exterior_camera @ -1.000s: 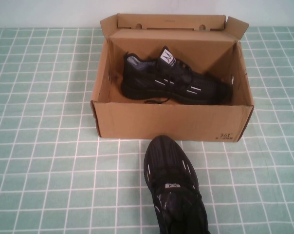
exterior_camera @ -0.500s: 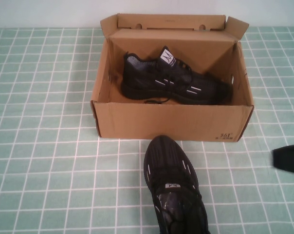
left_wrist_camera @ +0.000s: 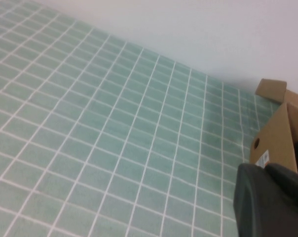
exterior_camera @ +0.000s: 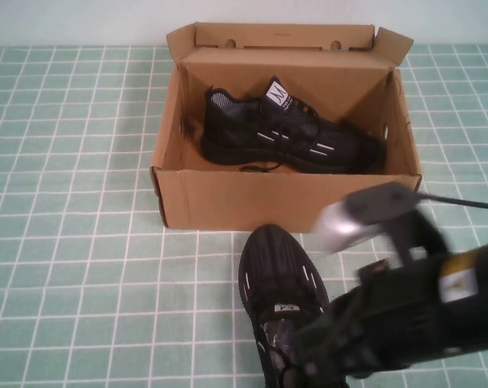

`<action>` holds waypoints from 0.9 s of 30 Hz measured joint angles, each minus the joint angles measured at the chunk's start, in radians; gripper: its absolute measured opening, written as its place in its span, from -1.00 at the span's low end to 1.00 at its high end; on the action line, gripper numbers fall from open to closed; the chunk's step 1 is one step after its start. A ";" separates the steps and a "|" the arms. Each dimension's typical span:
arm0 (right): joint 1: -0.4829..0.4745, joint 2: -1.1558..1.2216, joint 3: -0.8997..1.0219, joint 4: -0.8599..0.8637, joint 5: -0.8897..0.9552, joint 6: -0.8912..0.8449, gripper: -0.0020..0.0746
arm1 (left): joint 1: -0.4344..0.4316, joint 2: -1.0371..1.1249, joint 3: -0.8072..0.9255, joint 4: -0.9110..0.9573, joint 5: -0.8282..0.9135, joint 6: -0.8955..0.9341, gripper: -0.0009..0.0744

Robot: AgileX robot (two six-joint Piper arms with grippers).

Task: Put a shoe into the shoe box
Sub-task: Pick up the shoe from the table

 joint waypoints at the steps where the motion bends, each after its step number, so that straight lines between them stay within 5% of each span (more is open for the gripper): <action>1: 0.035 0.028 -0.021 -0.070 0.000 0.063 -0.97 | 0.000 0.000 0.000 -0.004 0.008 0.000 -0.99; 10: 0.258 0.262 -0.244 -0.583 0.152 0.490 -0.80 | 0.000 0.000 0.000 -0.019 0.028 0.004 -0.99; 19: 0.282 0.361 -0.298 -0.606 0.183 0.524 0.07 | 0.000 0.000 0.000 -0.023 0.036 0.004 -0.99; 27: 0.284 0.434 -0.298 -0.640 0.182 0.532 0.18 | 0.000 0.000 0.000 -0.027 0.042 0.004 -0.99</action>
